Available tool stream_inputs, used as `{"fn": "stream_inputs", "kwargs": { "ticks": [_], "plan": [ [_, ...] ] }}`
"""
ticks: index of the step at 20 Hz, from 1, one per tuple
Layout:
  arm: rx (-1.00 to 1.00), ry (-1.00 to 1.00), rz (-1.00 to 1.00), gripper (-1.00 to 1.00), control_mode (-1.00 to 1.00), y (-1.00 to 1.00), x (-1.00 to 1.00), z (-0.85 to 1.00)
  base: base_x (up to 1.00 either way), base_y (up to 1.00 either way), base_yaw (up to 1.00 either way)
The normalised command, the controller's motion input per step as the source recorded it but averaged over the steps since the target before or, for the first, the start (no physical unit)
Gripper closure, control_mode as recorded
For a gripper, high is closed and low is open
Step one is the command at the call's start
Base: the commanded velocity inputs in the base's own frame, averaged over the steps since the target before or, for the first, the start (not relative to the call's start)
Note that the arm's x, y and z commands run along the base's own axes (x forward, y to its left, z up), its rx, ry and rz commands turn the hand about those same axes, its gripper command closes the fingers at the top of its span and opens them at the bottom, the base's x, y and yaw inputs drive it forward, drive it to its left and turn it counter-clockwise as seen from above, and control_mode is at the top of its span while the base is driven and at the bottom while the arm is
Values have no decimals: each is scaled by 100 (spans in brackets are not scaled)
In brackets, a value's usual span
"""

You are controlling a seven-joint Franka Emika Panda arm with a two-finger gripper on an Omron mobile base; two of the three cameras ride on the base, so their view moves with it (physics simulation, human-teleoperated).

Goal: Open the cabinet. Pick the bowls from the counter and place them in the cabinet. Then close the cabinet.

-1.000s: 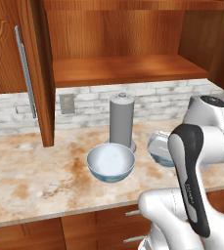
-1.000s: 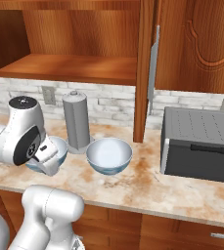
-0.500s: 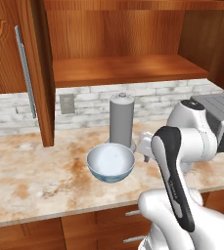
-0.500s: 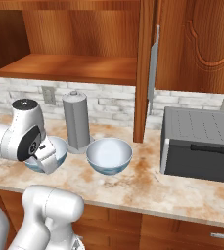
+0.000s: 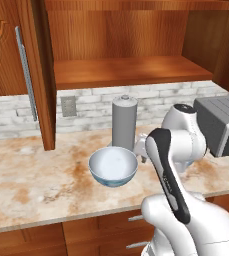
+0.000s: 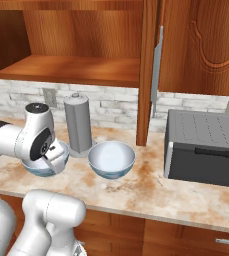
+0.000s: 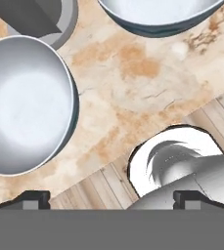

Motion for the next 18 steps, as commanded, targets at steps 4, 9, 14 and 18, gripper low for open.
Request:
{"fn": "stream_inputs", "kwargs": {
  "ticks": [4,9,14,18],
  "plan": [
    [0,3,0,-100,-100,11,28,-28,0,0,0],
    [0,1,0,-100,-100,9,25,-32,0,0,0],
    [0,0,0,-100,-100,5,20,-36,0,0,0],
    [0,0,0,-100,-100,11,26,-35,0,0,0]
  ]
}}
